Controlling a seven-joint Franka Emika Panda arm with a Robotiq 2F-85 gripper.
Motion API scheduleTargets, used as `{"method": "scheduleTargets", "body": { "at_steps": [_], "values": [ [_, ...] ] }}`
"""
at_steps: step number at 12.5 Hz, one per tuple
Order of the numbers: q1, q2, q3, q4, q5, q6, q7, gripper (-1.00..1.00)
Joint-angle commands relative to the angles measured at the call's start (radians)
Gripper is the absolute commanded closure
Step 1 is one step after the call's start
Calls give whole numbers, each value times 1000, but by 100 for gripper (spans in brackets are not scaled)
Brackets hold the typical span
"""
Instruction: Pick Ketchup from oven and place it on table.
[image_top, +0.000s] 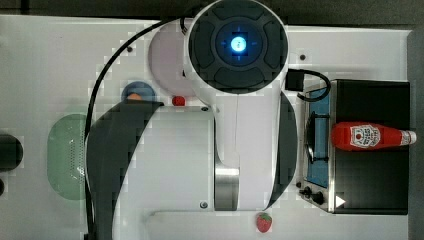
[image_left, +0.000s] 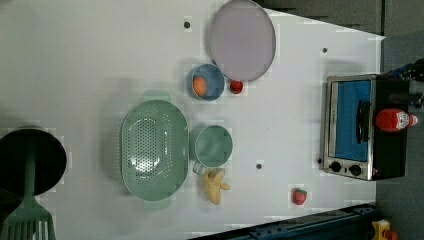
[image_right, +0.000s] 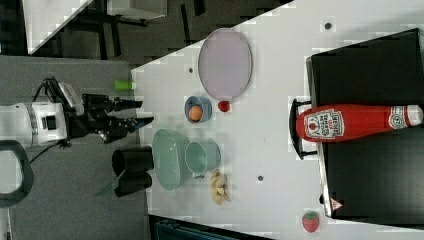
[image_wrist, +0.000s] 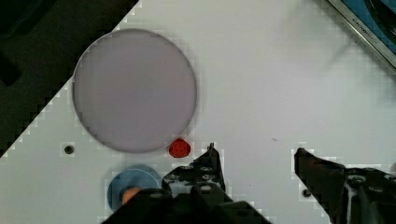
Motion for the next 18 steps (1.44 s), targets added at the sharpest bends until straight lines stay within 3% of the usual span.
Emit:
{"method": "scheduleTargets", "body": {
  "at_steps": [1,3,6,10,18],
  "values": [
    [-21,-323,-49,-184,10,-170,33,-60],
    [-22,-323,-49,-185,10,-170,33,-100],
    [-44,-316,-71,-185,8,-155,33,-100],
    [-93,-252,-178,-184,7,-75,33,-100],
    [-122,11,-435,-150,8,229,32,-100]
  ]
}}
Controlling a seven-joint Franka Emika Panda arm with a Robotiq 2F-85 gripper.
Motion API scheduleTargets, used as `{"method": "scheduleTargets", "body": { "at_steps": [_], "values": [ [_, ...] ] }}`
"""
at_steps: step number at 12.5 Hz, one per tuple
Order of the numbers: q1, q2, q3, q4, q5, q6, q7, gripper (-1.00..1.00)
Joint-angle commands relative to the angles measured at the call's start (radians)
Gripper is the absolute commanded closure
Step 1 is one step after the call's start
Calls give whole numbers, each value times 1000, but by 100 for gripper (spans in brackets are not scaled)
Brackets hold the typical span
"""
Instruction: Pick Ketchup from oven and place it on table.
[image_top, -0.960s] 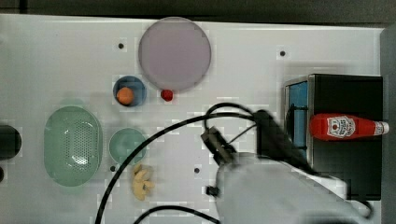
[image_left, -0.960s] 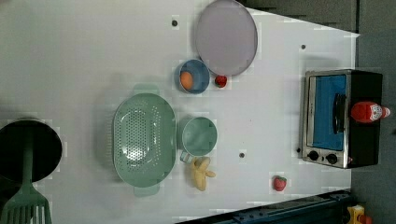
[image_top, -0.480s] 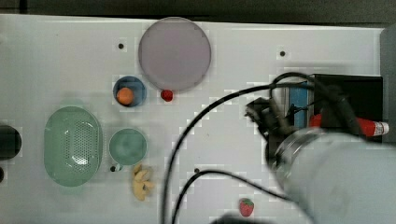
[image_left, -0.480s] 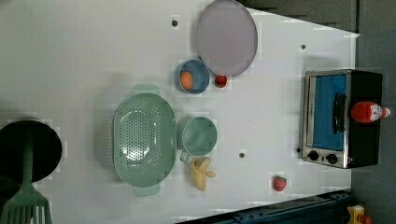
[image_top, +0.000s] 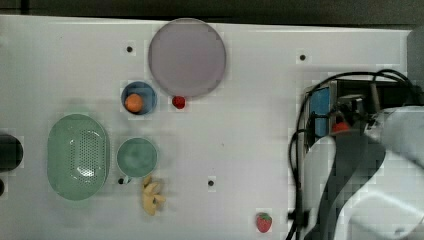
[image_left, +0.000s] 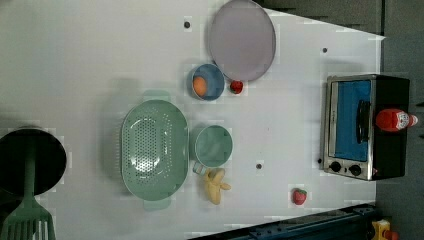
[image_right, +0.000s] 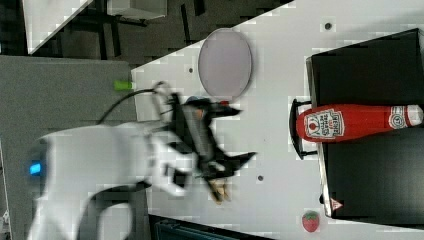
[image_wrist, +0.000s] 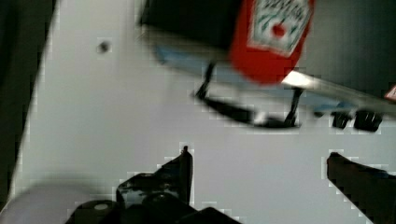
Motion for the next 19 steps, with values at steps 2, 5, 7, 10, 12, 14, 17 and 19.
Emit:
{"method": "scheduleTargets", "body": {
  "at_steps": [2,5,7,10,12,14,17,19],
  "values": [
    [-35,82,-79,47,15,108,11,-100],
    [-45,187,-119,78,30,189,11,-100],
    [-57,242,-132,78,89,220,11,-100],
    [-71,308,-134,74,178,230,11,-100],
    [-71,329,-131,73,200,247,11,-100],
    [-71,341,-131,69,207,250,11,-100],
    [-71,347,-130,54,213,265,11,-68],
    [-71,344,-130,53,213,271,11,-27]
  ]
}}
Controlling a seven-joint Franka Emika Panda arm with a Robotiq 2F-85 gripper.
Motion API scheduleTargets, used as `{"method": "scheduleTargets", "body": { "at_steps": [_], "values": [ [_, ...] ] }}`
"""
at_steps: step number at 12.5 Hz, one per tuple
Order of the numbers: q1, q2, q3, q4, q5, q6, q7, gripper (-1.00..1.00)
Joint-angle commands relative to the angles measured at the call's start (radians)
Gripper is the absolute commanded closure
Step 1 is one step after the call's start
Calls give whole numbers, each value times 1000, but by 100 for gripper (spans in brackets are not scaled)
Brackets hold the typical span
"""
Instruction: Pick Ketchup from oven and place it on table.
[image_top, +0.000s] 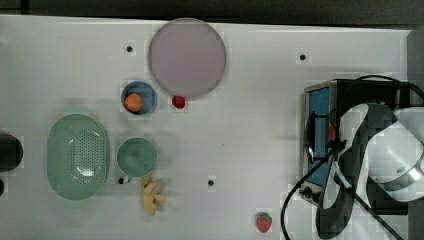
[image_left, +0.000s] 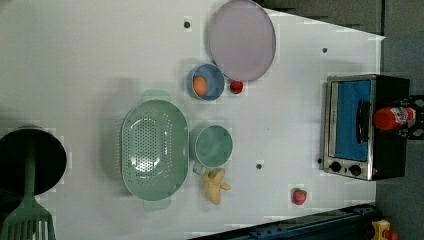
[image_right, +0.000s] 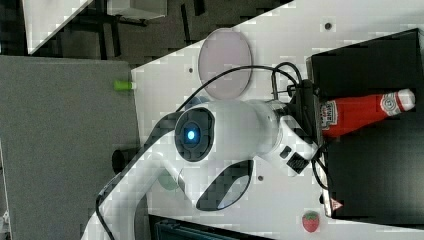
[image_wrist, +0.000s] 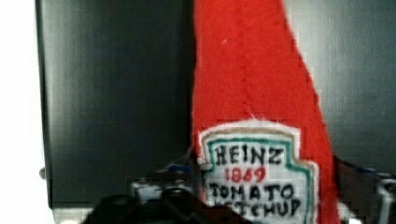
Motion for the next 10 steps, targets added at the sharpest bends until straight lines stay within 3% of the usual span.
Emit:
{"method": "scheduleTargets", "body": {
  "at_steps": [1,6,10],
  "values": [
    [-11,-26,-2,6,-3,25,11,-27],
    [0,-60,-2,104,-27,-11,10,-27],
    [62,-147,35,271,-125,-273,6,-27]
  ]
}}
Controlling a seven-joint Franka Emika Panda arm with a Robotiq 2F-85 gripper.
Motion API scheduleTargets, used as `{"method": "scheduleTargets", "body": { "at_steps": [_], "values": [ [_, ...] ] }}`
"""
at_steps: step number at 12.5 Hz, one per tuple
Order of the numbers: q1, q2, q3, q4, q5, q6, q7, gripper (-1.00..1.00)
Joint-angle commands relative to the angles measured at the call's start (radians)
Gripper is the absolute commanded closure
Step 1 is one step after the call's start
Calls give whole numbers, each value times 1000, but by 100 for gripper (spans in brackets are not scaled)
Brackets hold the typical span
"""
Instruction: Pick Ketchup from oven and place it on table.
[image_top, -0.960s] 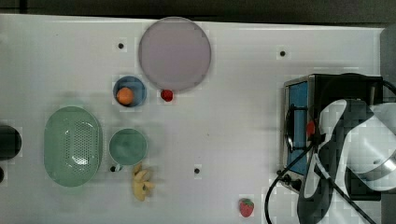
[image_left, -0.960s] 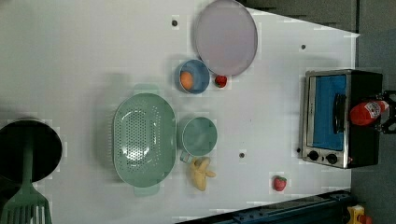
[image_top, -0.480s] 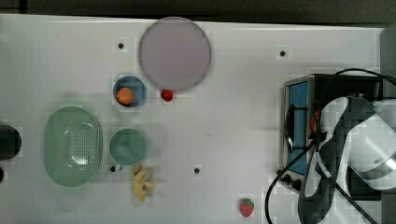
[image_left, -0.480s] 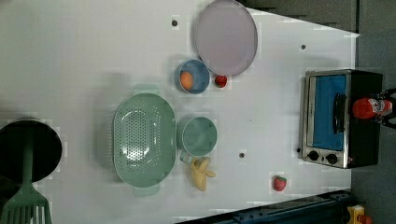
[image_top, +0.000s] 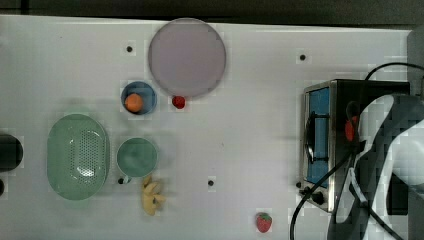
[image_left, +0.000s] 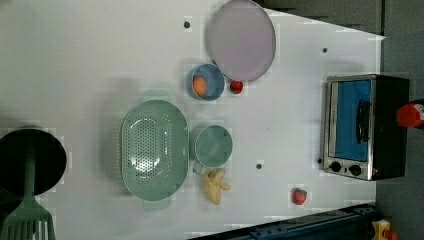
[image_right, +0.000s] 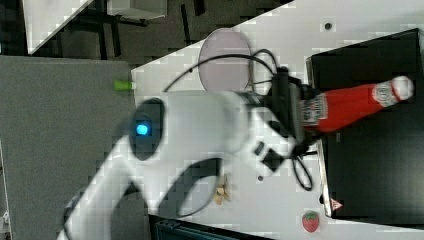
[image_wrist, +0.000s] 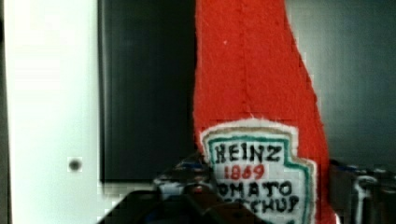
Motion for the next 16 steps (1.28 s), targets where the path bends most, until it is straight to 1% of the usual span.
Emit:
{"method": "scheduleTargets", "body": {
  "at_steps": [1,3,5,8,10,12,14,16],
  "values": [
    [98,-122,47,149,-55,-154,5,-27],
    [141,-168,119,191,-64,-241,5,-26],
    [178,-206,210,192,-64,-321,5,-27],
    [210,-216,338,182,-64,-400,5,-26],
    [223,-216,409,143,-64,-395,5,-27],
    [227,-216,455,82,-66,-385,7,-27],
    [229,-216,473,-2,-83,-343,7,-27],
    [228,-216,474,-107,-99,-246,7,-27]
  ]
}}
